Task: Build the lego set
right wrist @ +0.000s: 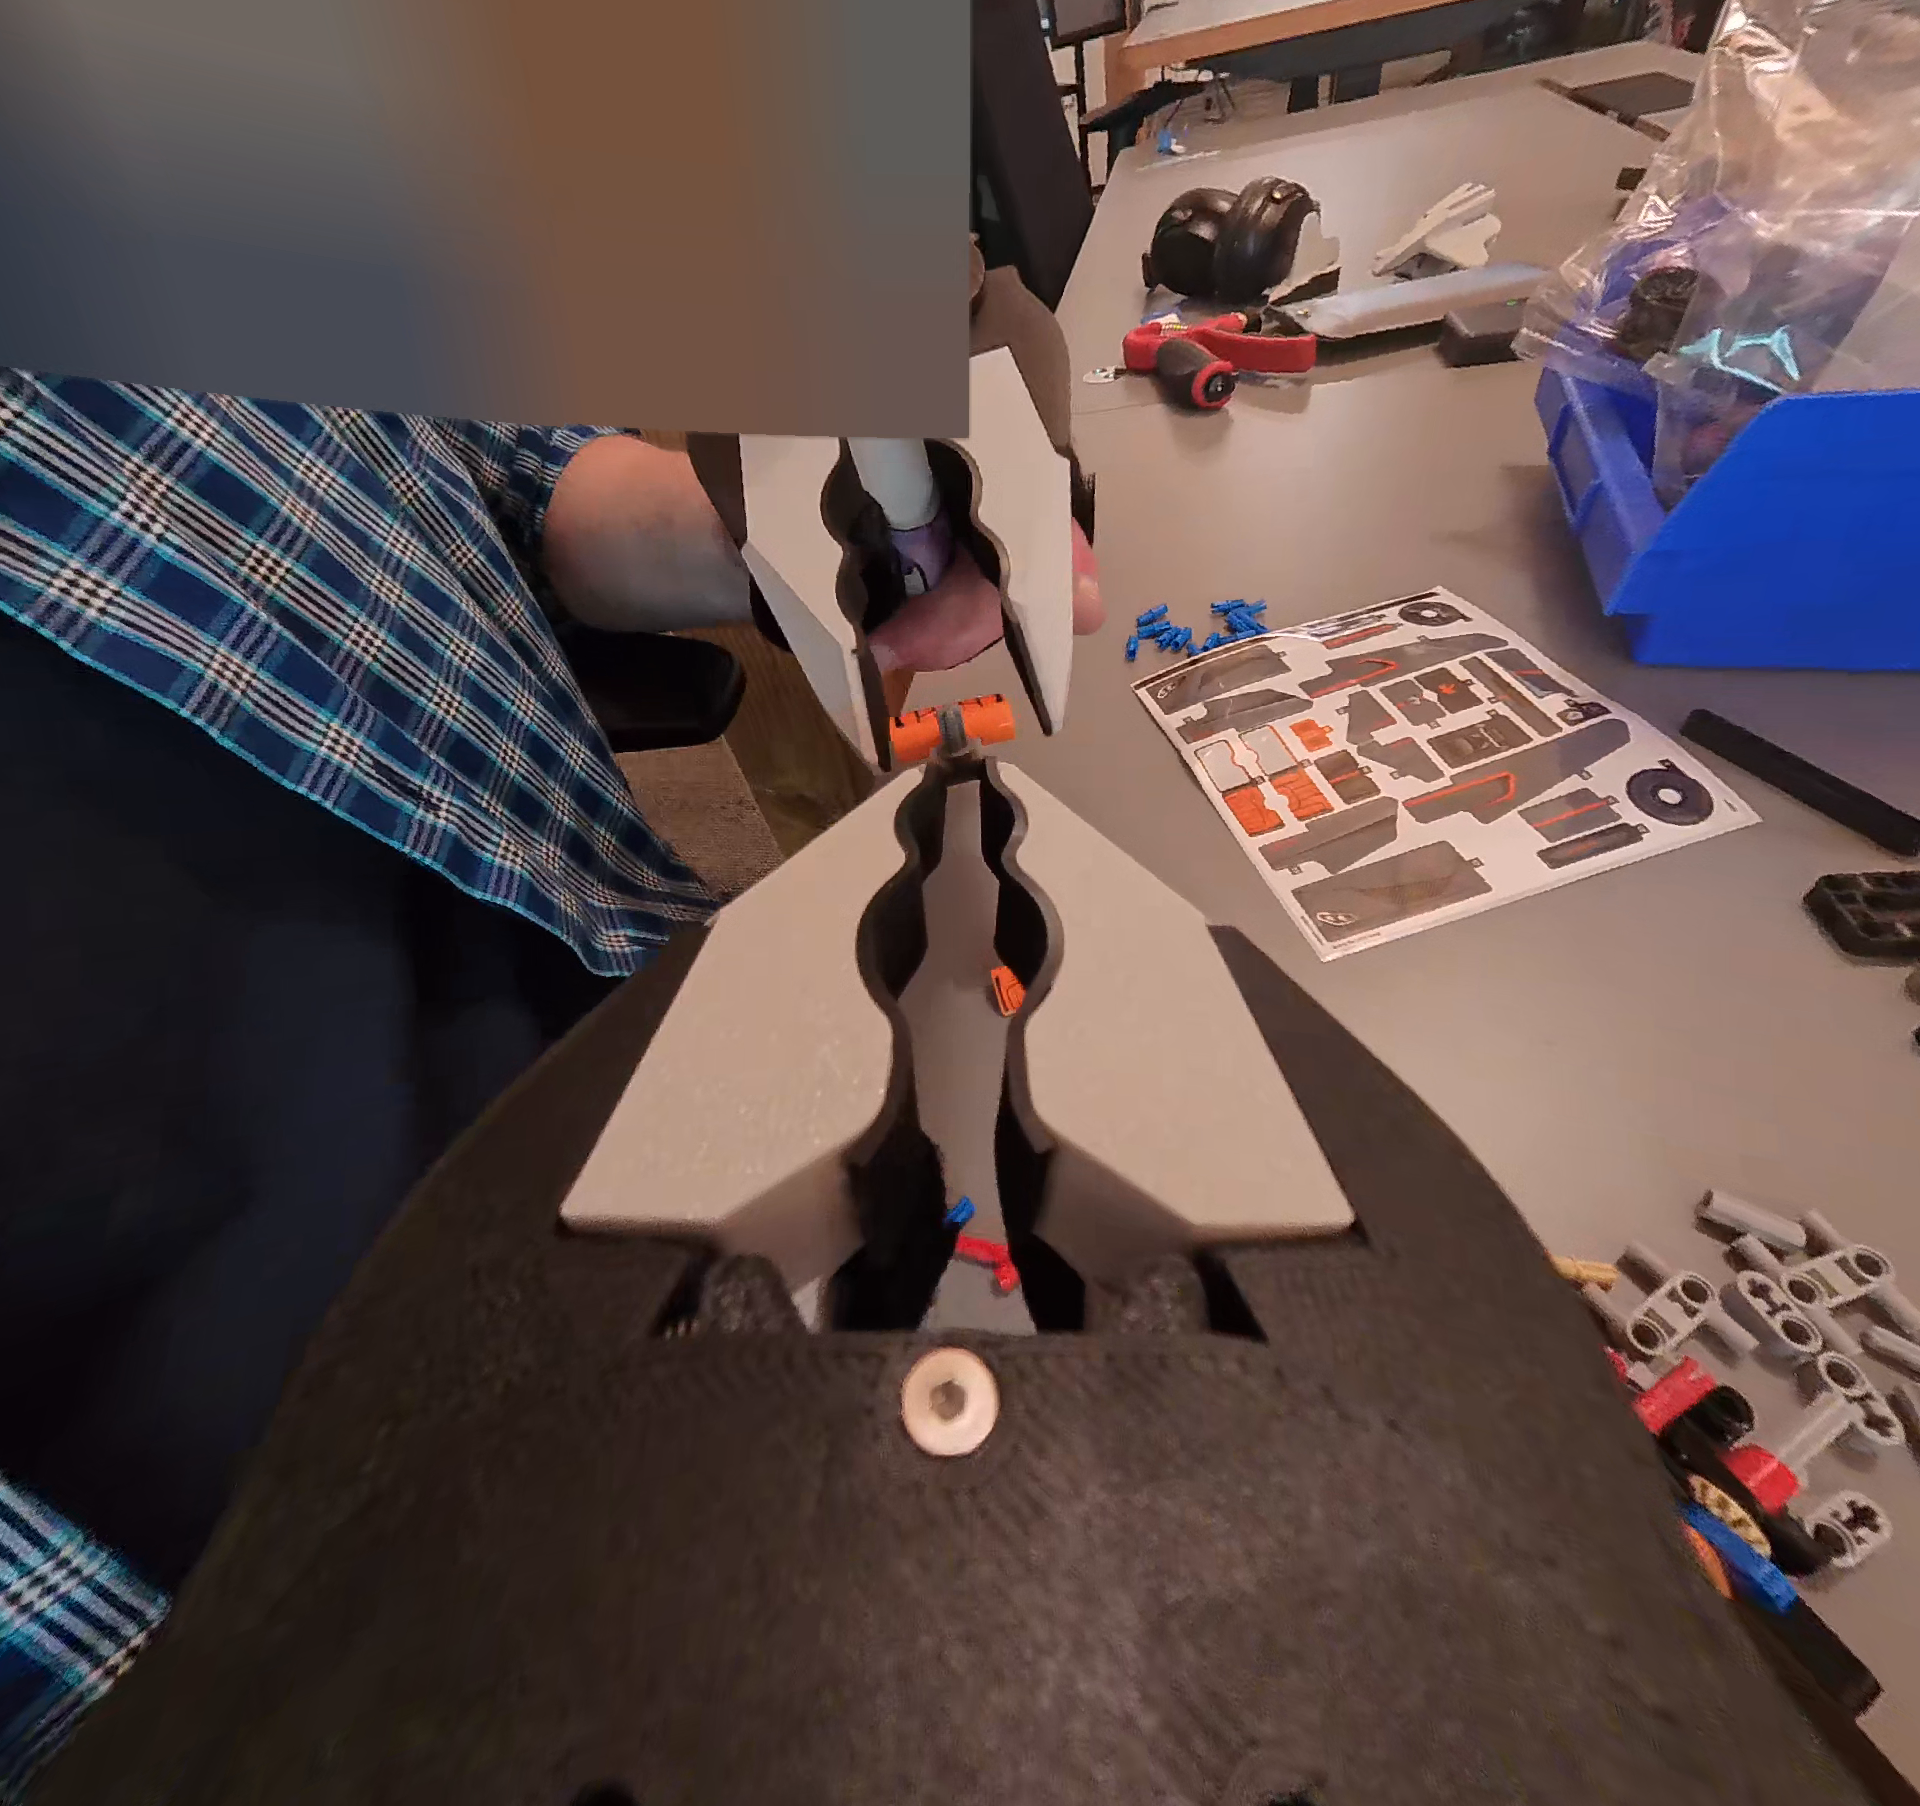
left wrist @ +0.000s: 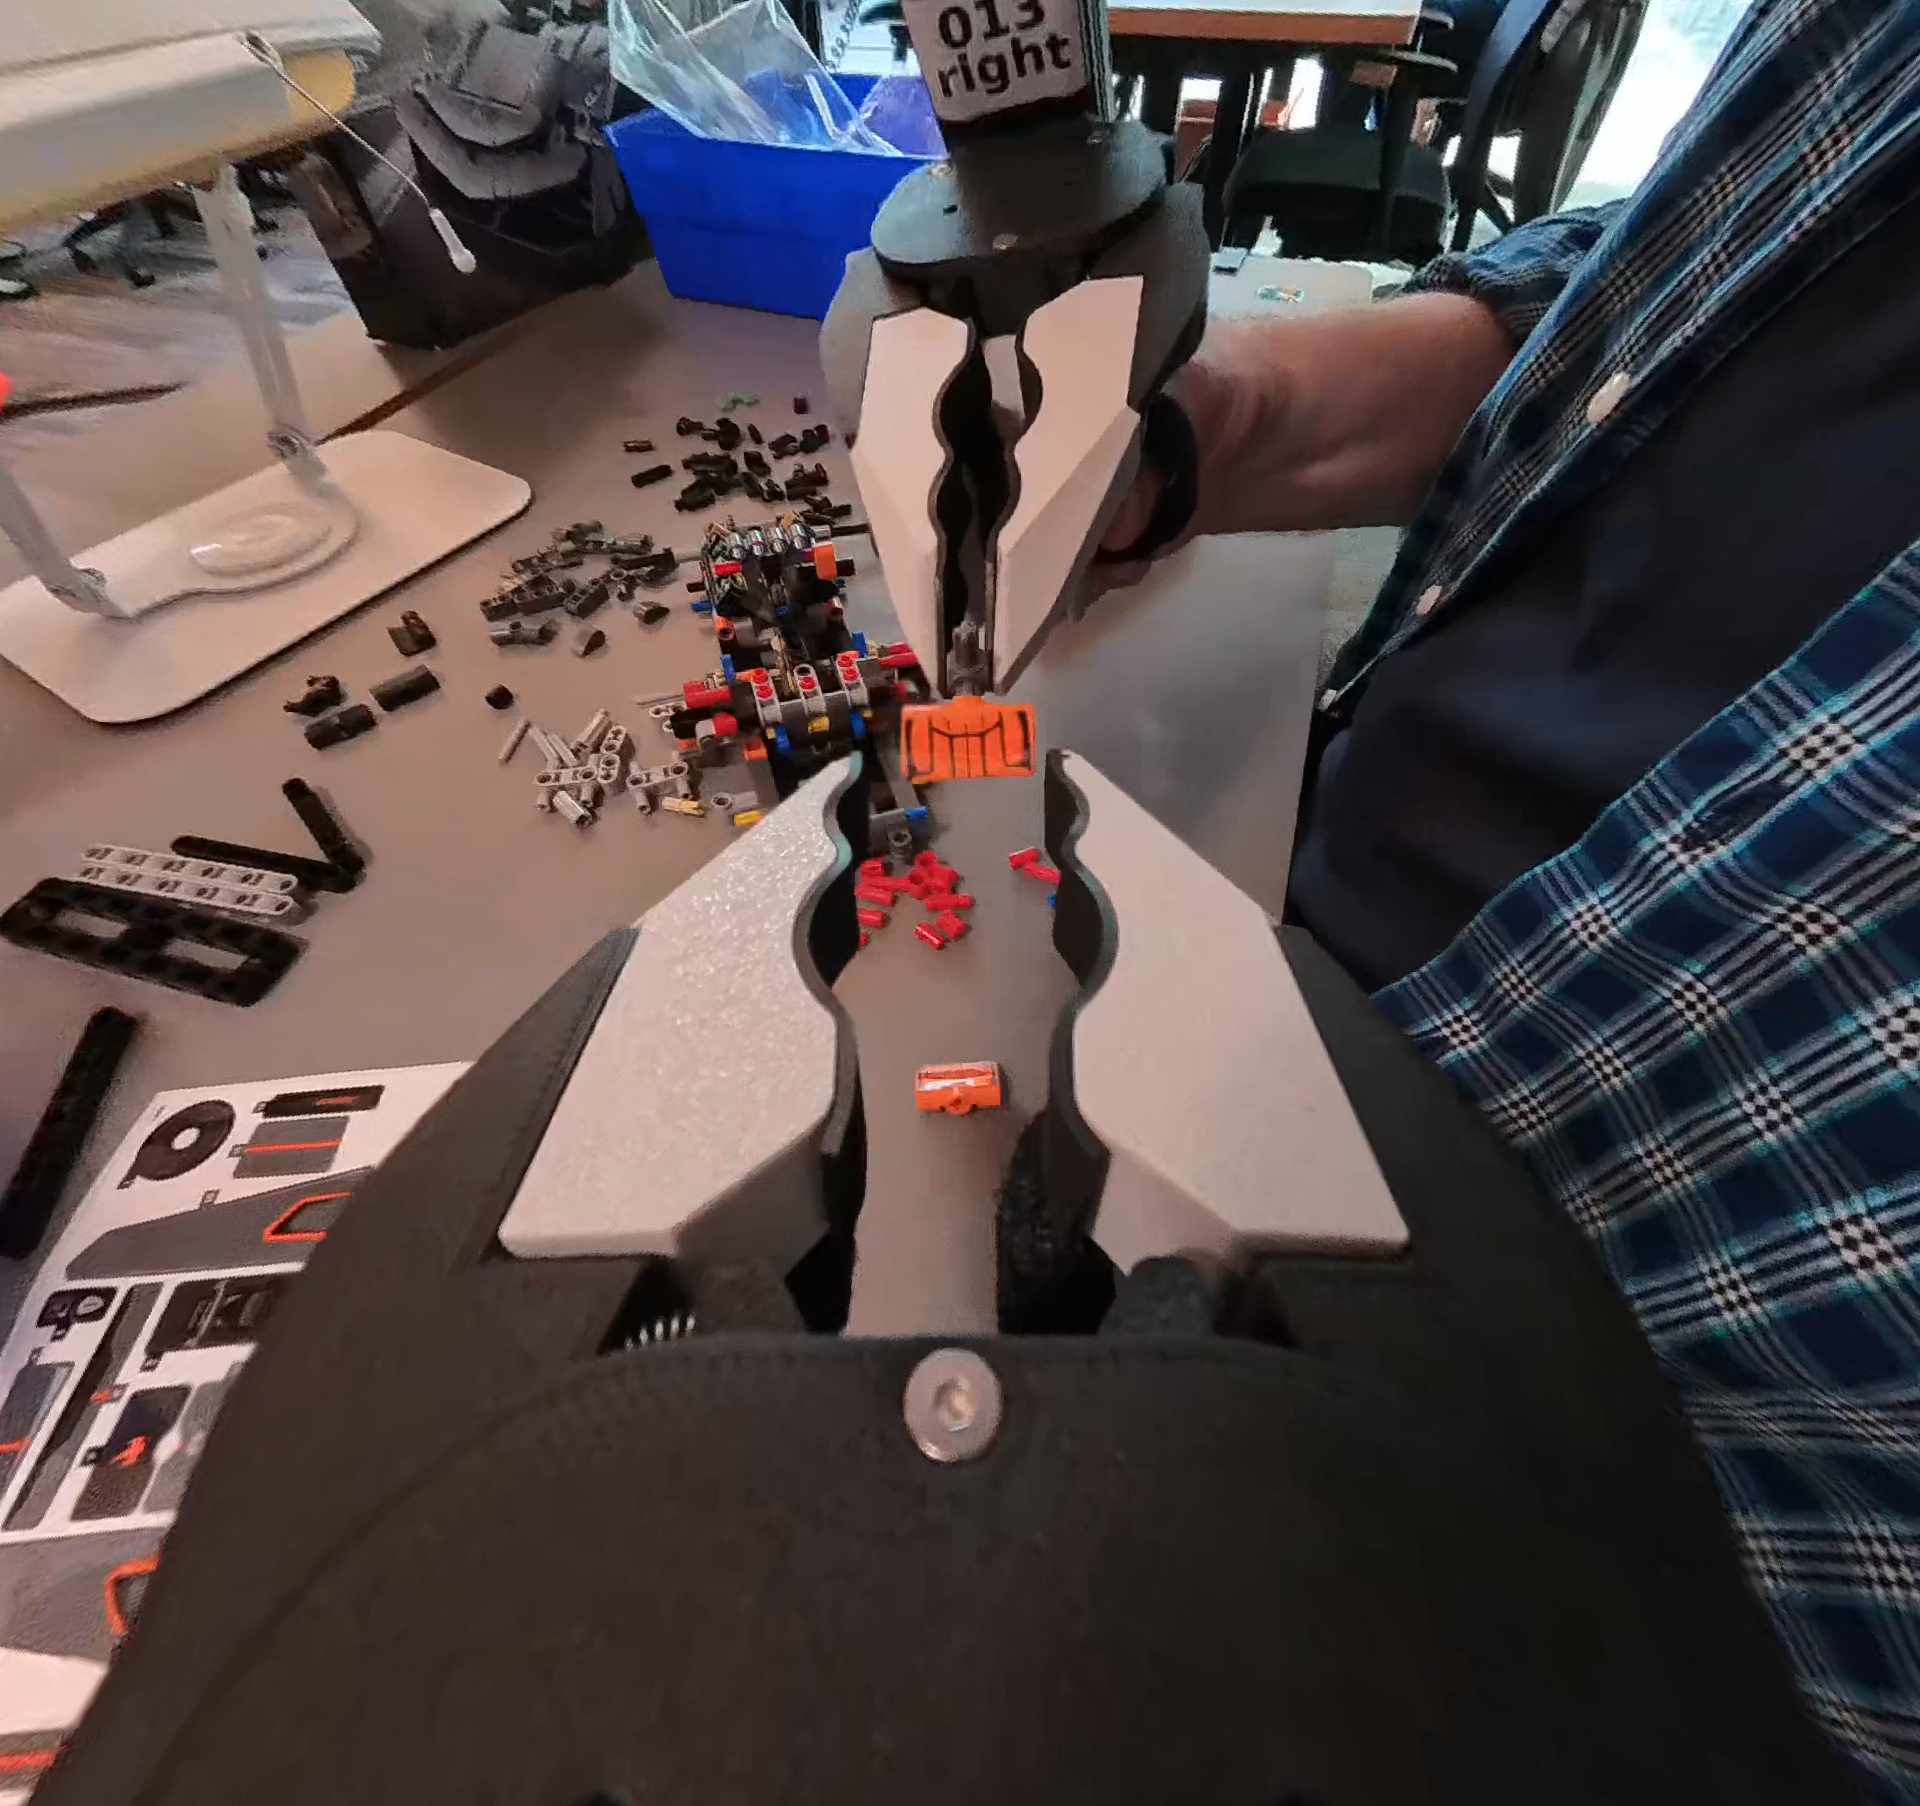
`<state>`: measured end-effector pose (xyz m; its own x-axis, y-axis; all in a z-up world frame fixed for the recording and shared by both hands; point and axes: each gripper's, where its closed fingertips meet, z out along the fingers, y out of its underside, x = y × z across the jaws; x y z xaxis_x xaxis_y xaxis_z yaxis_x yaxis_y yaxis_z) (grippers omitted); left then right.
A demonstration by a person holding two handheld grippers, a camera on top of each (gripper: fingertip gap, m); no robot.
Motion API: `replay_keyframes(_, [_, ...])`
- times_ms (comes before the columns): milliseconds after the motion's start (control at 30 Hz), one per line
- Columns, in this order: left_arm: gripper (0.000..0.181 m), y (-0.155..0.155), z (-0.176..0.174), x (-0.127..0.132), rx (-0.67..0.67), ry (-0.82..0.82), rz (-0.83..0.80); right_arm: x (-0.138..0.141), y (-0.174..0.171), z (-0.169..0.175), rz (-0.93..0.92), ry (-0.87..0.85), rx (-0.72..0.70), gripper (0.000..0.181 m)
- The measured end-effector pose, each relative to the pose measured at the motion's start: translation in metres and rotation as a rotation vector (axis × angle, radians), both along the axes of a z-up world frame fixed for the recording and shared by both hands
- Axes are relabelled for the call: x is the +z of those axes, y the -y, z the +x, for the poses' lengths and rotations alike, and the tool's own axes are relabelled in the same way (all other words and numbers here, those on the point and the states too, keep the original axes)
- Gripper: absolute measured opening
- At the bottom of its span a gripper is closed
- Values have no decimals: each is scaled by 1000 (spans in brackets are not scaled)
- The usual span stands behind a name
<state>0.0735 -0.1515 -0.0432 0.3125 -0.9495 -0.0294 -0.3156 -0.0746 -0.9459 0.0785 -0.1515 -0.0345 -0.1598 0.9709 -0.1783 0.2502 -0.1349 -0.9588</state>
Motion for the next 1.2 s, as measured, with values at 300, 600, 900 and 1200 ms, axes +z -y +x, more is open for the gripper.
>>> replay_keyframes(300, [24,7,5,4,-38,34,-17,2,5,1,20,6,16,4])
replay_keyframes(600, [24,9,7,2,-45,-10,49,0,8,2,42,49,50,3])
replay_keyframes(900, [23,9,7,-8,-19,-156,166,-9,7,2,35,116,43,3])
replay_keyframes(1200, [24,1,5,-27,49,-305,195,-23,1,0,120,249,-32,3])
